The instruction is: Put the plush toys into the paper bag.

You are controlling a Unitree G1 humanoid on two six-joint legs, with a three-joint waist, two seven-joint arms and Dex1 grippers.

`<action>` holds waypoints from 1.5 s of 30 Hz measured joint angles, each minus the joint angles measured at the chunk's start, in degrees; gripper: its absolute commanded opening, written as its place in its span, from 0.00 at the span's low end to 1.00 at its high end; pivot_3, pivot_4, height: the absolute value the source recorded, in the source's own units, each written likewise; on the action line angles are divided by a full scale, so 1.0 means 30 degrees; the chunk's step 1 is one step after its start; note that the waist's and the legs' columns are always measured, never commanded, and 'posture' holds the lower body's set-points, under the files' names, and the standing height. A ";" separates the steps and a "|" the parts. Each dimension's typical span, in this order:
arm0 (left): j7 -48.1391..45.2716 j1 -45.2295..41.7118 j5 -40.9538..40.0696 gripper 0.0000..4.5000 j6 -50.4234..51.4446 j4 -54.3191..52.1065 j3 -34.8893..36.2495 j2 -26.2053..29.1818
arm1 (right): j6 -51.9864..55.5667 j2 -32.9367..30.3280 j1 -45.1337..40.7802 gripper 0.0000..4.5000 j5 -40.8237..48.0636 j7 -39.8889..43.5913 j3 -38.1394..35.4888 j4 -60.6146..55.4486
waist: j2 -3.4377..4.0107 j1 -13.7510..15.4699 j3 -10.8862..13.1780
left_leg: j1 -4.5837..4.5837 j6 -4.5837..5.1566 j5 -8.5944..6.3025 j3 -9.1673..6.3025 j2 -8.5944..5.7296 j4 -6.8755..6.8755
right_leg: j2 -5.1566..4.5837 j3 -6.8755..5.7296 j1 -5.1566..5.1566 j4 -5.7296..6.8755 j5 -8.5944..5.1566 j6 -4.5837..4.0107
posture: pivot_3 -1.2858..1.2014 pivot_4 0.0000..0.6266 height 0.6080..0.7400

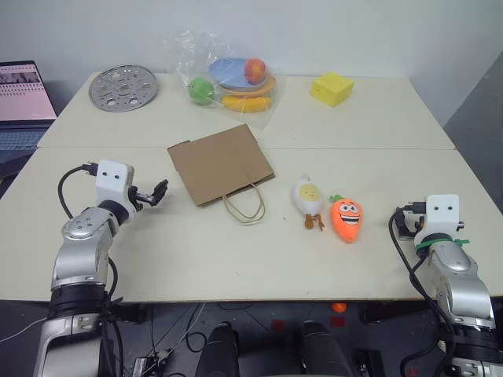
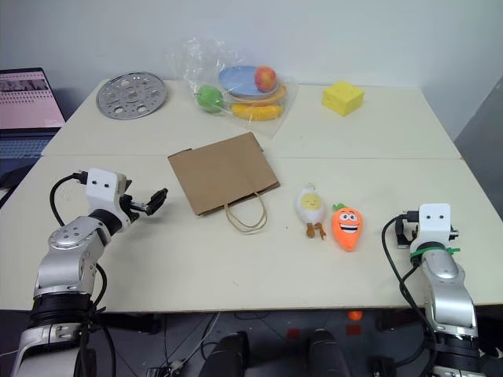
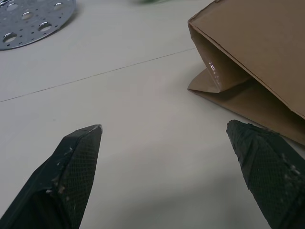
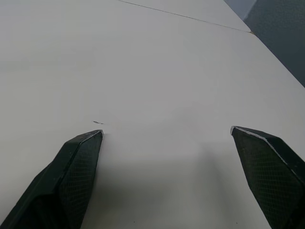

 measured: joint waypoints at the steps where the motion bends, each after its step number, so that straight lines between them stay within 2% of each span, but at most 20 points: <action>1: -0.0073 0.0003 -0.0081 1.00 0.0054 -0.0041 0.0025 0.0001 | -0.0005 -0.0001 -0.0005 1.00 0.0000 0.0005 0.0000 0.0015 | 0.0000 0.0000 0.0000 | 0.0000 0.0000 0.0000 0.0001 0.0000 0.0000 | 0.0000 0.0000 0.0000 0.0000 0.0000 0.0000 | 0.52 0.24 1.00; 25: -0.0968 0.0180 -0.0464 1.00 0.0056 -0.1042 0.0241 0.0035 | -0.0074 -0.0323 -0.0146 1.00 -0.0001 0.0206 0.0005 0.0060 | 0.0000 -0.0001 0.0000 | 0.0000 0.0001 0.0000 0.0001 0.0000 0.0000 | 0.0001 0.0000 0.0000 -0.0002 -0.0001 -0.0003 | 0.52 0.24 1.00; 32: -0.2379 -0.0251 -0.1300 1.00 0.1152 -0.2937 0.0114 0.0727 | -0.0088 -0.1074 -0.0258 1.00 0.0187 0.1348 0.0045 -0.0887 | 0.0001 -0.0017 0.0002 | -0.0005 0.0000 0.0000 0.0002 0.0000 0.0001 | 0.0000 0.0002 -0.0002 -0.0005 -0.0008 0.0008 | 0.52 0.24 1.00; 36: -0.5440 -0.0904 -0.1714 1.00 0.2808 -0.6432 -0.2562 0.2269 | 0.0281 -0.2549 -0.0786 1.00 0.3125 0.5548 0.0261 -0.3427 | 0.0001 -0.0039 0.0008 | -0.0023 -0.0002 -0.0002 0.0001 0.0001 0.0001 | 0.0000 0.0002 0.0004 -0.0032 -0.0020 0.0029 | 0.52 0.24 1.00; 39: -0.7616 -0.1578 -0.2188 1.00 0.3537 -0.9096 -0.5190 0.2415 | 0.1139 -0.3819 -0.1315 1.00 0.5913 0.8936 0.0886 -0.5906 | 0.0000 -0.0012 0.0007 | -0.0027 0.0001 -0.0005 -0.0005 0.0002 -0.0004 | 0.0001 -0.0004 0.0012 -0.0055 -0.0023 0.0034 | 0.52 0.24 1.00; 42: -0.8898 -0.2048 -0.2396 1.00 0.4485 -0.9724 -0.7099 0.2208 | 0.2322 -0.4623 -0.1298 1.00 0.7690 1.0811 0.1639 -0.7168 | 0.0000 -0.0013 0.0007 | -0.0027 0.0003 -0.0006 -0.0004 0.0004 -0.0004 | 0.0002 -0.0004 0.0009 -0.0057 -0.0029 0.0036 | 0.52 0.24 1.00; 45: -0.9752 -0.2231 -0.2190 1.00 0.4843 -0.9794 -0.9079 0.1636 | 0.2987 -0.4890 -0.1360 1.00 0.8284 1.1229 0.2257 -0.7911 | -0.0001 0.0010 0.0008 | -0.0045 0.0004 -0.0005 0.0001 0.0004 0.0004 | 0.0002 -0.0004 0.0007 -0.0092 -0.0042 0.0019 | 0.52 0.24 1.00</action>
